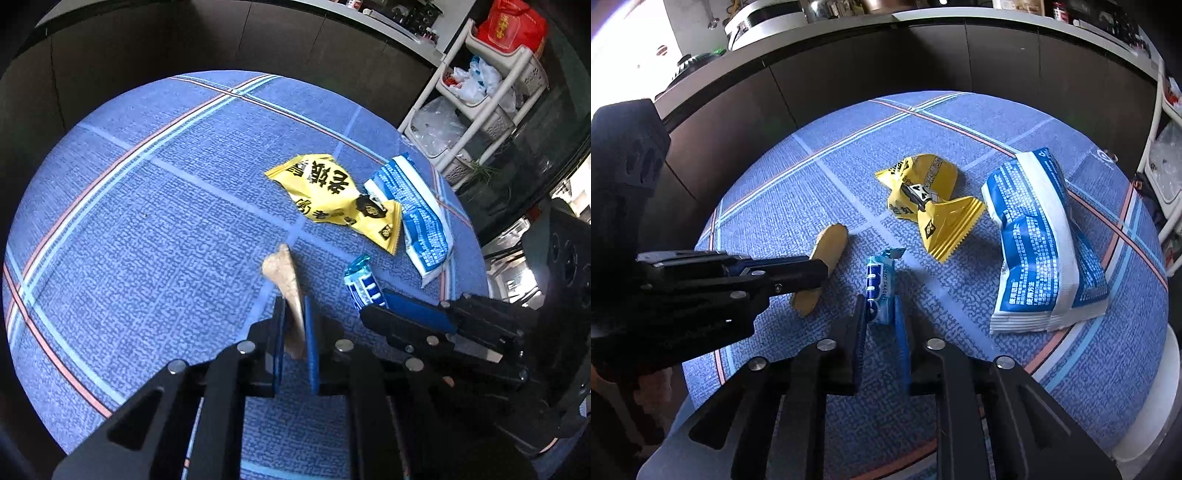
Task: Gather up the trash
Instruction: 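Carry the bone and mint tube to the bucket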
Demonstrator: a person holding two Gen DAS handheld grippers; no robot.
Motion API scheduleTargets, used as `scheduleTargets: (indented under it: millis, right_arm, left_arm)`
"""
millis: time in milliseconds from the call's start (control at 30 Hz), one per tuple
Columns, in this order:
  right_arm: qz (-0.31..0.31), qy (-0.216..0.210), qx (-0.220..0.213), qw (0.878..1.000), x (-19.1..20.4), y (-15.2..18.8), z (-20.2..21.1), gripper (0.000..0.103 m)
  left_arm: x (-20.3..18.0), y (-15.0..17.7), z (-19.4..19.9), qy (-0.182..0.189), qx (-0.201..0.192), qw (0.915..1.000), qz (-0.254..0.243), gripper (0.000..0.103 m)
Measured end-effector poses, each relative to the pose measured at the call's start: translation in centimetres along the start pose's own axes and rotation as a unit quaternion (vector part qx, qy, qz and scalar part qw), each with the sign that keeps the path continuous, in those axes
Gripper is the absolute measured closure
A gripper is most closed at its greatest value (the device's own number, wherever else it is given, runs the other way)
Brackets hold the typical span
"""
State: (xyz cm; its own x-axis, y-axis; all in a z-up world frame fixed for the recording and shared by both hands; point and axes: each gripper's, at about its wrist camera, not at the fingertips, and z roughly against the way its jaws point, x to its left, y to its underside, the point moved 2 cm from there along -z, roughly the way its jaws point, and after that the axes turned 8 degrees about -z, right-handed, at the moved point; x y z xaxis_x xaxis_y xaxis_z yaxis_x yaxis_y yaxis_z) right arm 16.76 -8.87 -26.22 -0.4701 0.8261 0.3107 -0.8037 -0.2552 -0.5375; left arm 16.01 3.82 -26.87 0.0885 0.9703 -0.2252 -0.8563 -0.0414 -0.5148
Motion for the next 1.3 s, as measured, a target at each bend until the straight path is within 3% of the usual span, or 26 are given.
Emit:
scheduleTargets:
  millis: [233, 467, 700, 1033, 1300]
  right_arm:
    - [-0.007, 0.003, -0.047, 0.999, -0.2, -0.3, 4.4, 0.093]
    - [-0.027, 0.009, -0.104, 0.994, -1.6, 0.4, 10.4, 0.093]
    - [-0.055, 0.029, -0.147, 0.987, -4.4, 1.7, 15.3, 0.093]
    - [-0.130, 0.072, -0.183, 0.972, -11.8, 5.1, 20.1, 0.093]
    - [-0.199, 0.102, -0.191, 0.956, -18.3, 8.2, 21.6, 0.093]
  left_arm:
    - [-1.3, -0.2, 3.1, 0.004, -0.026, 0.9996, -0.009, 0.092]
    - [-5.8, -1.4, 7.5, 0.022, -0.071, 0.9957, -0.056, 0.092]
    - [-11.1, -1.9, 9.3, 0.055, -0.088, 0.9894, -0.101, 0.092]
    - [-19.9, -2.8, 7.0, 0.111, -0.065, 0.9781, -0.164, 0.092]
    - [-26.2, -3.6, 3.5, 0.154, -0.031, 0.9661, -0.205, 0.092]
